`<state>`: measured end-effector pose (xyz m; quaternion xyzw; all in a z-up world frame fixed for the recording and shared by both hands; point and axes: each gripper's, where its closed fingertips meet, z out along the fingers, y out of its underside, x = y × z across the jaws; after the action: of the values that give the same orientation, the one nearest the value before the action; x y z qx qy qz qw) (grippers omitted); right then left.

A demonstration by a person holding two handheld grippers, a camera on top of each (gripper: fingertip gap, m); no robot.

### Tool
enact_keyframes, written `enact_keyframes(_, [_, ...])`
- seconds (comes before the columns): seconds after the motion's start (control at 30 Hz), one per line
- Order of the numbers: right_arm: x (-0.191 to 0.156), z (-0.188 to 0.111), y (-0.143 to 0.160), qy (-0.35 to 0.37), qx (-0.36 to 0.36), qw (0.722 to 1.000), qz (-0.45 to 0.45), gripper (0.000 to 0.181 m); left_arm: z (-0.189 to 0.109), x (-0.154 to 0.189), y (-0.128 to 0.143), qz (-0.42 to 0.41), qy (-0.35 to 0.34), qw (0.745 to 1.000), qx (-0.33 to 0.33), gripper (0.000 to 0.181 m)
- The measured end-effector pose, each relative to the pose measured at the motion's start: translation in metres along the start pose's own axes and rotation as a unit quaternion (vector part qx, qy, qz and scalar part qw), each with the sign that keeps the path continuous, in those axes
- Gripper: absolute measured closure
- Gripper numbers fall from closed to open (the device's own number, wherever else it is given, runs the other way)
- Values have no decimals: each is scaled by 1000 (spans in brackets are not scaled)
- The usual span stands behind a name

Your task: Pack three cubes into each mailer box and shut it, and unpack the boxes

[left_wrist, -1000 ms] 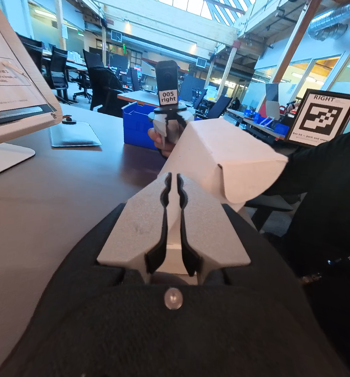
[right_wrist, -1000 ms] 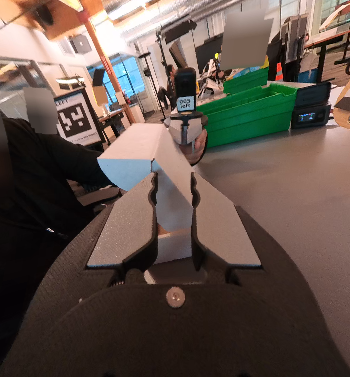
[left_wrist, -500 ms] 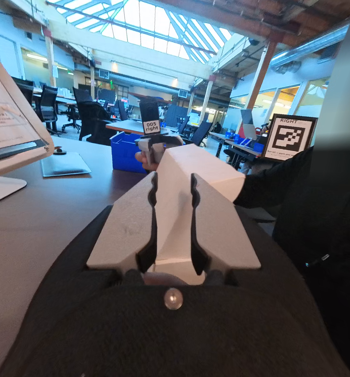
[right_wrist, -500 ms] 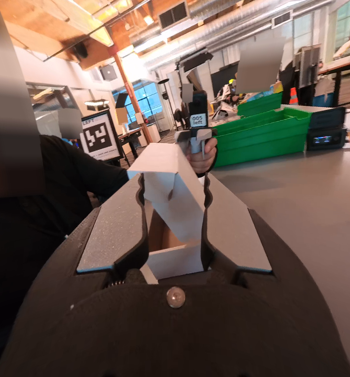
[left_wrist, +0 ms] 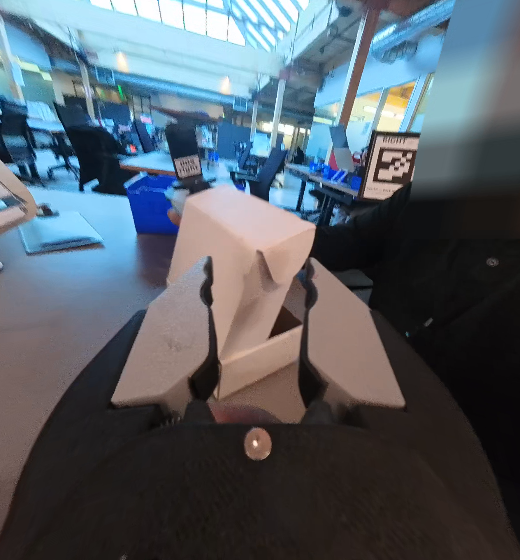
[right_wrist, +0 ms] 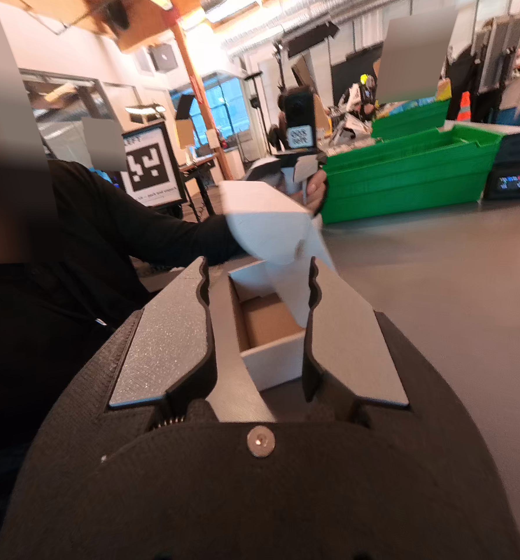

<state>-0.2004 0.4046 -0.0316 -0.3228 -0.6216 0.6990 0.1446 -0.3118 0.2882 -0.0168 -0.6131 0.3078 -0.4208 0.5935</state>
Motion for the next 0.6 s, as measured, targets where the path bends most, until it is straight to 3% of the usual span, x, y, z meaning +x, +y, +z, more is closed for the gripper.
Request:
enact_keyframes(0.17, [20,7,17,36,-28,999,13,120,12,-1,38,3,-12,995,-99,100])
enact_keyframes(0.33, [34,13,31,70,-59,996,11,134,33,-17,62,43,-45,984,-164,112])
enact_keyframes(0.4, [33,15,34,71,-70,995,3,147,37,-17,67,54,-40,982,-177,116])
enact_keyframes(0.6, [34,18,41,95,-103,989,-51,159,30,-28,66,61,-64,980,-179,124])
